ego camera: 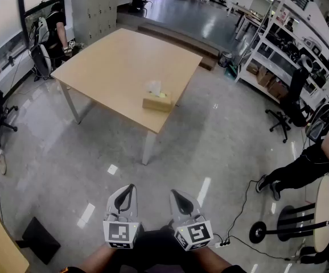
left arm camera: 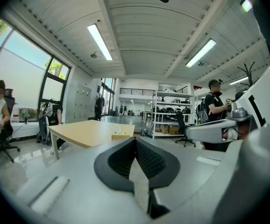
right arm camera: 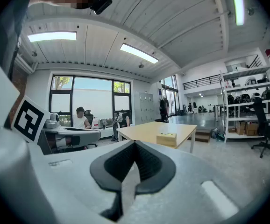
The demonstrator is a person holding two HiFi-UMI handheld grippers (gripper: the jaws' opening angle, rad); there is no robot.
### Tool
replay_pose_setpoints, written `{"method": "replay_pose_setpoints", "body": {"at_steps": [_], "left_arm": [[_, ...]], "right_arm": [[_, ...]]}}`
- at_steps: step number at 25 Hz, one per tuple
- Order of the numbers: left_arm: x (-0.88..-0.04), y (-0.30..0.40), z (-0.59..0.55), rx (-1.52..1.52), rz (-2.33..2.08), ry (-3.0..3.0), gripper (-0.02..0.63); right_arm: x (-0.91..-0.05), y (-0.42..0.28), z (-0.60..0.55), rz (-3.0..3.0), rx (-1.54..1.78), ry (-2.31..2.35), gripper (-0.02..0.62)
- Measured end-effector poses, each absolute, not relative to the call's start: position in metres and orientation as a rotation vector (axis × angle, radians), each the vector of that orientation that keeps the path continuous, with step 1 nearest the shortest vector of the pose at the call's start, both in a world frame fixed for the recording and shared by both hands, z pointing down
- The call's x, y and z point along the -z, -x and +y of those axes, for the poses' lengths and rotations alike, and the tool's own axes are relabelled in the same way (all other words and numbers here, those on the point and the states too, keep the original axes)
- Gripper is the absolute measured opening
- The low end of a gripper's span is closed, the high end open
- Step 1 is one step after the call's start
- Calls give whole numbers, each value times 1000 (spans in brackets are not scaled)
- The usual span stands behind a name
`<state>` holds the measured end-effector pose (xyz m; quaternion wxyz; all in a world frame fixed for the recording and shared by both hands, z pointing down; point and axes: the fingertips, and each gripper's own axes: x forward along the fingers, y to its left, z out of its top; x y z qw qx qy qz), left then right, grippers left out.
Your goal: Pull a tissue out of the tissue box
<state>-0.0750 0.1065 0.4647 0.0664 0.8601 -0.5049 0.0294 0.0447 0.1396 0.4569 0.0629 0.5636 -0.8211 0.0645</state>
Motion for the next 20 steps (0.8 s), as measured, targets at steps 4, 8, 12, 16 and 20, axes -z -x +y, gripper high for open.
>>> {"method": "replay_pose_setpoints", "body": {"at_steps": [4, 8, 12, 16, 20], "left_arm": [[-467, 75, 109, -99, -1520, -2589, 18], [-468, 73, 107, -95, -1505, -2580, 18], [-463, 74, 107, -90, -1506, -2574, 18], [-464, 79, 105, -76, -1518, -2574, 18], [-460, 83, 100, -71, -1544, -2556, 18]], "right_arm": [[-460, -45, 142, -2476, -206, -1693, -11], [-459, -46, 140, -2472, -202, -1698, -11], [-458, -46, 140, -2478, -204, -1693, -11], [-457, -43, 136, -2494, -219, -1683, -9], [-459, -44, 129, -2492, -241, -1680, -8]]}}
